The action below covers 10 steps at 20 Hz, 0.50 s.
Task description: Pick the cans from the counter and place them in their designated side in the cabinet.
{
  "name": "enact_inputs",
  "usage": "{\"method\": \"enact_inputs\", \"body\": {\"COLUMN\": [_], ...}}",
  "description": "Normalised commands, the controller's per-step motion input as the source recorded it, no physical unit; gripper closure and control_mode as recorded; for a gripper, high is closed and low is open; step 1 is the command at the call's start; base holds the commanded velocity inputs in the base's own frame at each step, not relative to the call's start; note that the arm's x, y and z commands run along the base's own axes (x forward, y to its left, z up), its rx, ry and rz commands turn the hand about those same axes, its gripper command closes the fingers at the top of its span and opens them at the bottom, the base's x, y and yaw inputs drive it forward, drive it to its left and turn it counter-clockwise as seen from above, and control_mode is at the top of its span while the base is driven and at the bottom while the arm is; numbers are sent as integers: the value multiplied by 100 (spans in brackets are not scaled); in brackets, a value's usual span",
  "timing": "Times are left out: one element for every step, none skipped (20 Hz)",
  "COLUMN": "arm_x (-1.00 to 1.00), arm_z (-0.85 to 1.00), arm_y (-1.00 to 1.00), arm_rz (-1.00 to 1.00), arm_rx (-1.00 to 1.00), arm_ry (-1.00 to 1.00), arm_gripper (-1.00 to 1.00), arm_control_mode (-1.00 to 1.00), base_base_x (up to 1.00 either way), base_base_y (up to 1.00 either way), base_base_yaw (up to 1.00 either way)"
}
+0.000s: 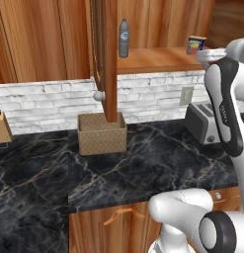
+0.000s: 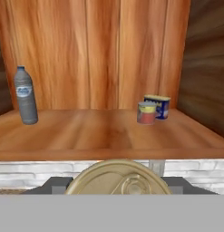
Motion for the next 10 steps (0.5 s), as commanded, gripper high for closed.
{"method": "enact_inputs", "body": {"arm_x": [31,30,30,31,30,29,29,32,34,35], "arm_z": [0,0,0,0,0,0,0,0,0,0], "arm_y": [-4,-7,-5,-5,-6,-4,-1,0,0,-2], "arm_rz": [0,0,0,0,0,0,0,0,0,0], "arm_rx": [-1,-2,-2,-1,-1,-1,-1,0,0,0], "arm_ry": [0,0,0,0,0,0,0,0,0,0], "arm_gripper": [100,100,100,100,100,100,100,100,100,100], "arm_control_mode": [-100,-100,-100,-100,-100,-100,-100,-100,-100,-100], "base_base_x": [0,0,0,0,0,0,0,0,0,0], "base_base_y": [0,0,0,0,0,0,0,0,0,0], "base_base_yaw": [0,0,0,0,0,0,0,0,0,0]}}
